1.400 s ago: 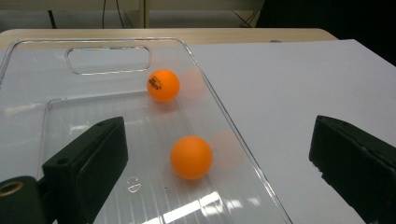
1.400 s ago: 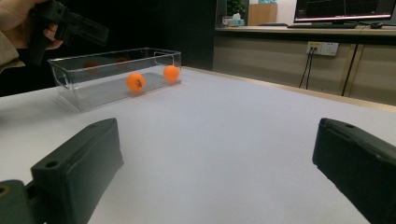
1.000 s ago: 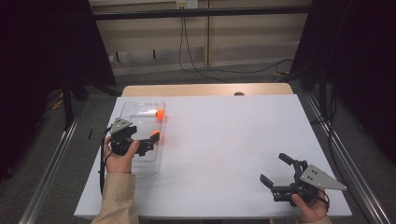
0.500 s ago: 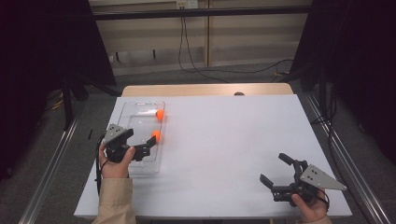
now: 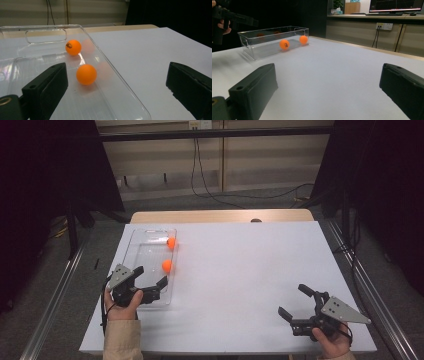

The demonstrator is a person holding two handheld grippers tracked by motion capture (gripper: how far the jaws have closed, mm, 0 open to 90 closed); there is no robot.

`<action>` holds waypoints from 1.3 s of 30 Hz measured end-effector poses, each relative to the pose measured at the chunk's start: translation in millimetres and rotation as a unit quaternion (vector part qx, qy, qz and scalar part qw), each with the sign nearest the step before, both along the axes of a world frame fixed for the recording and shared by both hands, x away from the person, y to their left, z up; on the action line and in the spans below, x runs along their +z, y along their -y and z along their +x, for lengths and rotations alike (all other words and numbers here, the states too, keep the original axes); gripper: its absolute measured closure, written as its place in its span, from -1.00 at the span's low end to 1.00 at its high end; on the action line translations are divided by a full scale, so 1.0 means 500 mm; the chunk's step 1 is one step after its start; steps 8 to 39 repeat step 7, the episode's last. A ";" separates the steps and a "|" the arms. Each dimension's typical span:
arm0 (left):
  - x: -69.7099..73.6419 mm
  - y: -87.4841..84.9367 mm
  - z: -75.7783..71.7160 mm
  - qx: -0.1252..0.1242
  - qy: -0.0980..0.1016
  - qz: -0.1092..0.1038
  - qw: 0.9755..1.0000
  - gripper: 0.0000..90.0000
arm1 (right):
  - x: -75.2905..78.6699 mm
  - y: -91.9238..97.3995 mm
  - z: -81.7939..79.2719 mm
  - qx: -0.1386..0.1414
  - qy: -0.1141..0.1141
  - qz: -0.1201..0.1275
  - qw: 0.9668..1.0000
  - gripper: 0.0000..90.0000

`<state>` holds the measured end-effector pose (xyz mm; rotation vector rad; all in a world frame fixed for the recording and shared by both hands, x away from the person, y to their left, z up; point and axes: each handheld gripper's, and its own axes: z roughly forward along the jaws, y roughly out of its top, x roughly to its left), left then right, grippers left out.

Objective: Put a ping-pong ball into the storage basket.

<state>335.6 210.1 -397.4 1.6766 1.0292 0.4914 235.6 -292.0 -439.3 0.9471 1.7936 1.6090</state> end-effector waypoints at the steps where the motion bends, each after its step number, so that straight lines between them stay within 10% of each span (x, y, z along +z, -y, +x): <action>1: -0.003 -0.002 -0.006 0.001 0.006 -0.007 1.000 -0.91 | 0.000 0.000 0.000 0.000 0.000 0.000 1.000 -0.98; 6: -0.005 -0.005 -0.013 -0.001 0.032 -0.015 0.999 -0.92 | 0.000 -0.001 0.000 0.000 -0.001 -0.001 1.000 -0.98; 39: -0.005 -0.005 -0.013 -0.001 0.032 -0.015 0.999 -0.93 | 0.000 -0.001 0.000 0.000 -0.001 -0.001 1.000 -0.98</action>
